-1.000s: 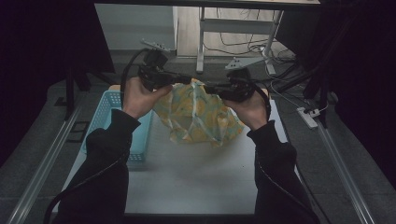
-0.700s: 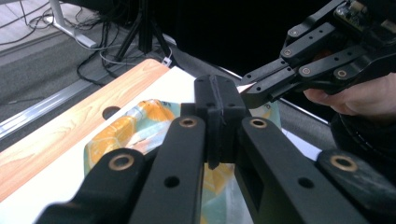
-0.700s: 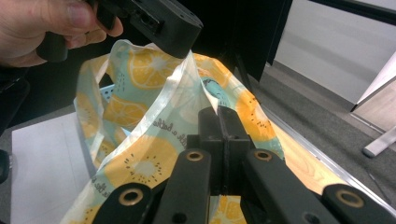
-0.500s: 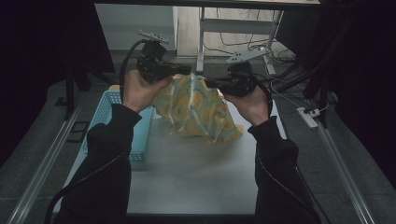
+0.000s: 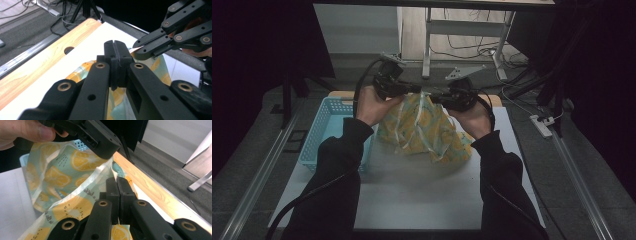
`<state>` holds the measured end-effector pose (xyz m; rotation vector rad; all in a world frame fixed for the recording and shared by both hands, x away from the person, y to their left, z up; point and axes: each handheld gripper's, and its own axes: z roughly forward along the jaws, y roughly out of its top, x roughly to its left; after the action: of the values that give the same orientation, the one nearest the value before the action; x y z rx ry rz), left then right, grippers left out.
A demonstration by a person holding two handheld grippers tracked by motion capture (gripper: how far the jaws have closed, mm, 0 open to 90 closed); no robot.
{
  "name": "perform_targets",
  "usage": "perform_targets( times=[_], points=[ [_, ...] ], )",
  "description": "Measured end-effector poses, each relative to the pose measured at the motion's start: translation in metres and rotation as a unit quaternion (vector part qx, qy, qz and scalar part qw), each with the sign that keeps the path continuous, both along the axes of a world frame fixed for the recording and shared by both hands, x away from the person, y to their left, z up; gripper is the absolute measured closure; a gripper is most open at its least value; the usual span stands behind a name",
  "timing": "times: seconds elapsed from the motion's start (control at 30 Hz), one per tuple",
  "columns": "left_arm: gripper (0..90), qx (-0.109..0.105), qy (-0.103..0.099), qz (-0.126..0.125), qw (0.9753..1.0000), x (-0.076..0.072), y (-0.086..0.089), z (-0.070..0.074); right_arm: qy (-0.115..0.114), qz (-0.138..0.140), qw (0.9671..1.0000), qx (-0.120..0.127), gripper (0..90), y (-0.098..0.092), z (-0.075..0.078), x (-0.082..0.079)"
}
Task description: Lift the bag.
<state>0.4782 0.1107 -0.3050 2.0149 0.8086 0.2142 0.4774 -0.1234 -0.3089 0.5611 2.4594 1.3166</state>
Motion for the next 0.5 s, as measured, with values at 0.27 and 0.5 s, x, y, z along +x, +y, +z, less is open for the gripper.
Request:
perform_targets(
  times=[0.27,0.5],
  points=[
    [87.9,-0.002,0.020,0.003,0.9998,0.009,-0.003,-0.025,0.020,-0.011,0.9997,-0.006,84.6,-0.001,-0.024,0.009],
    [61.9,-0.016,0.005,0.006,0.9998,0.004,0.003,-0.026,0.029,-0.015,0.9994,0.014,70.1,-0.006,-0.026,0.007]
  ],
)
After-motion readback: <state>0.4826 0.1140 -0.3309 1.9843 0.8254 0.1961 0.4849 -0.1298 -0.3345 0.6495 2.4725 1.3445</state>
